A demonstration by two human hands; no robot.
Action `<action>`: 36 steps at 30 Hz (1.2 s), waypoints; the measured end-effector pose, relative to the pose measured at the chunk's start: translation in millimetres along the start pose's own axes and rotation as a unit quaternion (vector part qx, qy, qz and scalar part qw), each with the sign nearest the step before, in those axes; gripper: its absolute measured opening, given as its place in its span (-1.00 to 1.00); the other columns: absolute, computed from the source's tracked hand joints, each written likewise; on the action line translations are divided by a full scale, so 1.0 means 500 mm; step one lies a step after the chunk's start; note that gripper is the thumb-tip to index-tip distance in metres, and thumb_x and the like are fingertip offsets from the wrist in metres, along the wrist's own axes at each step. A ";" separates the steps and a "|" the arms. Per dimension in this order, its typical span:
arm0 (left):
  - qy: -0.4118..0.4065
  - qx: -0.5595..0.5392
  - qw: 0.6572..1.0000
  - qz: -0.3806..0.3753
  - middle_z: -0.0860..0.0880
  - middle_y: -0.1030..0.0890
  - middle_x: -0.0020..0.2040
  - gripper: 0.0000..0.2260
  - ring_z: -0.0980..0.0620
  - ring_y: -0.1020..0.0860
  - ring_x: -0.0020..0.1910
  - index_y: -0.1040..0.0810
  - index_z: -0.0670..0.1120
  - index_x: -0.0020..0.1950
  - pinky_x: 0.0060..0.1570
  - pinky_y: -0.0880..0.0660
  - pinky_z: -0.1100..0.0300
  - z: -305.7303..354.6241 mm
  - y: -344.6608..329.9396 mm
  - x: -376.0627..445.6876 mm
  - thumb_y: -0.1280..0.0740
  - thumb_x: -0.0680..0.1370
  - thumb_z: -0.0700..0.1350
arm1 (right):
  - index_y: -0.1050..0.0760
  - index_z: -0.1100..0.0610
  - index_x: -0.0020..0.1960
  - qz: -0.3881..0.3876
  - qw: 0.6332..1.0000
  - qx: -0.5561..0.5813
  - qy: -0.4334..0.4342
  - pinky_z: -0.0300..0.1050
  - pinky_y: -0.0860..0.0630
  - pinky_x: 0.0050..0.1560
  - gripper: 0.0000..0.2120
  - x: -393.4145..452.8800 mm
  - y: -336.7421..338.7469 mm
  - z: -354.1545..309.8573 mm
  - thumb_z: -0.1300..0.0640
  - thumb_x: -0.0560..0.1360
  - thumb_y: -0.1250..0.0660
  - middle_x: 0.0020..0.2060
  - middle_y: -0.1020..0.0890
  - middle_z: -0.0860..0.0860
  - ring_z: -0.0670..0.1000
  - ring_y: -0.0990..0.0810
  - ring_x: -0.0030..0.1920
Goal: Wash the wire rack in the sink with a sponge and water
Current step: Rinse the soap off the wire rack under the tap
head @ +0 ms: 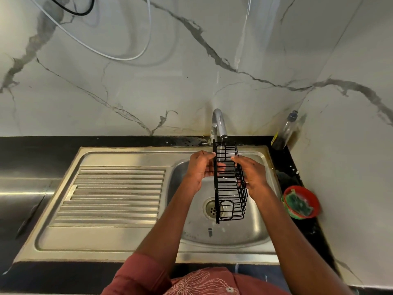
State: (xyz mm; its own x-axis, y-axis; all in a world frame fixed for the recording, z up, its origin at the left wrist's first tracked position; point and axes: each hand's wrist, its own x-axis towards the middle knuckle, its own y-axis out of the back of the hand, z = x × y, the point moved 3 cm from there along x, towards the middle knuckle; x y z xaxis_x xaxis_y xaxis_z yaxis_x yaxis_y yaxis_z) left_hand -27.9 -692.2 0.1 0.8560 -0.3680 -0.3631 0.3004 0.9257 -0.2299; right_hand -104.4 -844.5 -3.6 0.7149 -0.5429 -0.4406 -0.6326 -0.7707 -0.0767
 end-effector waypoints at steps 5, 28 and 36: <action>0.001 0.012 1.000 -0.014 -0.28 -0.74 -0.06 -0.73 -0.22 -0.74 -0.12 -0.50 -0.31 0.25 -0.18 -0.68 0.04 0.000 -0.018 0.002 -0.30 0.67 -0.14 | -0.70 0.04 0.01 0.008 1.000 0.011 0.008 -0.18 -0.55 -0.26 -0.78 0.004 0.017 -0.006 0.07 0.38 -0.59 -0.15 -0.75 -0.01 -0.01 -0.71 -0.17; -0.002 0.019 0.998 0.062 -0.20 -0.74 -0.20 -0.92 -0.12 -0.72 -0.30 -0.50 -0.16 0.10 -0.18 -0.68 -0.01 0.000 0.044 0.042 -0.30 0.69 -0.16 | -0.67 -0.06 0.10 -0.043 0.996 -0.077 0.024 -0.04 -0.64 -0.11 -0.59 0.002 -0.039 0.009 -0.08 0.29 -0.62 -0.09 -0.76 -0.06 0.01 -0.73 -0.05; 0.028 0.102 0.992 0.067 -0.14 -0.64 0.29 -0.29 -0.14 -0.65 0.20 -0.49 -0.08 0.42 0.06 -0.68 -0.07 0.002 -0.032 0.087 -0.45 0.47 0.37 | -0.65 0.01 0.21 -0.032 0.976 -0.182 0.118 -0.09 -0.55 0.20 -0.51 -0.001 -0.015 0.003 0.01 0.30 -0.64 0.09 -0.69 -0.10 -0.05 -0.64 0.14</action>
State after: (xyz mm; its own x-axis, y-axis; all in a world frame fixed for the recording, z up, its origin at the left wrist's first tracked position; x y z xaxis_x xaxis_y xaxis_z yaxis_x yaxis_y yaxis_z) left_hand 5.1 -722.8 -11.3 0.8714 -0.2387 -0.4286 0.2685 0.9632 0.0092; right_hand -100.3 -837.8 -4.4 0.8257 -0.5179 -0.2235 -0.4667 -0.8498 0.2450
